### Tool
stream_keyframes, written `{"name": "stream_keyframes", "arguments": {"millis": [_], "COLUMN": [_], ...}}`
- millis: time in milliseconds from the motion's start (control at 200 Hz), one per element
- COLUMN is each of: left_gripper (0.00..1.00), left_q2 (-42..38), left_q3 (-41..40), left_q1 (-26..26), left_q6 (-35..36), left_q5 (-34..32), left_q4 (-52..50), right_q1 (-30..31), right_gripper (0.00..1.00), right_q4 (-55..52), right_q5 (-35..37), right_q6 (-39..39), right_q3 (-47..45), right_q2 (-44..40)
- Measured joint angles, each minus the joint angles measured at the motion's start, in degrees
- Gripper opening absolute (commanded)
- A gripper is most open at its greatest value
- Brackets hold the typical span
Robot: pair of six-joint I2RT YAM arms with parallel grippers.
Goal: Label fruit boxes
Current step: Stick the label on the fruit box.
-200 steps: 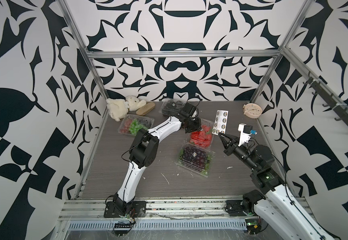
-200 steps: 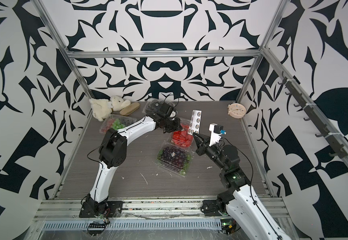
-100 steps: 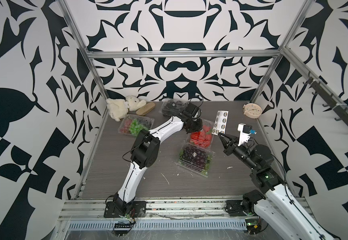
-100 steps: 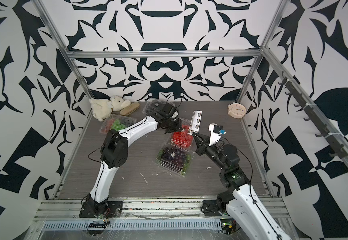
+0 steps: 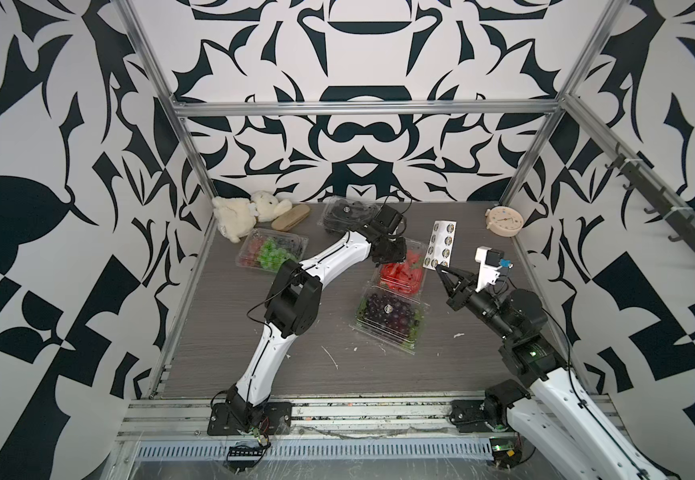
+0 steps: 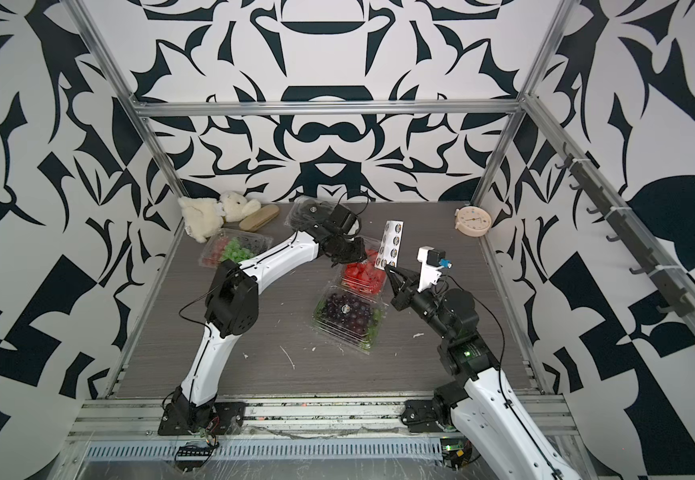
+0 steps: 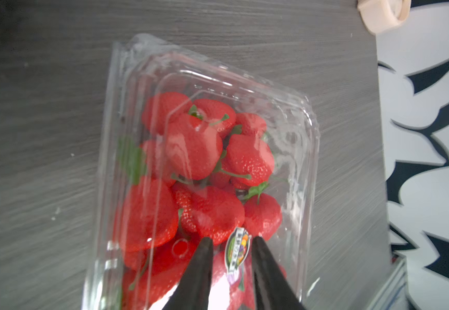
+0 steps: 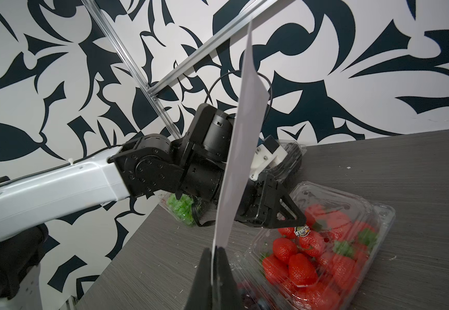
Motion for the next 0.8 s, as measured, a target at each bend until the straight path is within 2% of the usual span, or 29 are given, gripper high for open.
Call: {"name": "stream_keyframes", "arguments": {"millis": [260, 300, 345, 380, 530, 800], "left_gripper": [0.28, 0.22, 0.06, 0.0, 0.0, 0.0], "left_q2": [-0.3, -0.8, -1.3, -1.9, -3.9, -3.7], "left_q3": [0.0, -0.2, -0.7, -1.1, -3.2, -3.4], "left_q1": [-0.2, -0.2, -0.2, -0.3, -0.3, -0.2], "left_q6": [0.4, 0.4, 0.0, 0.0, -0.2, -2.8], "left_q5": [-2.5, -2.8, -3.3, -3.5, -2.5, 4.0], "left_q4": [-0.4, -0.3, -0.2, 0.0, 1.9, 5.7], "right_q1": [0.0, 0.0, 0.0, 0.0, 0.0, -0.3], "right_gripper": [0.0, 0.0, 0.0, 0.0, 0.0, 0.0], "right_q4": [0.0, 0.0, 0.0, 0.0, 0.0, 0.0], "right_q5": [0.0, 0.0, 0.0, 0.0, 0.0, -0.2], "right_q6": [0.2, 0.2, 0.2, 0.2, 0.2, 0.2], "right_q3": [0.0, 0.0, 0.0, 0.0, 0.0, -0.1], "right_q2": [0.0, 0.0, 0.0, 0.0, 0.0, 0.0]}}
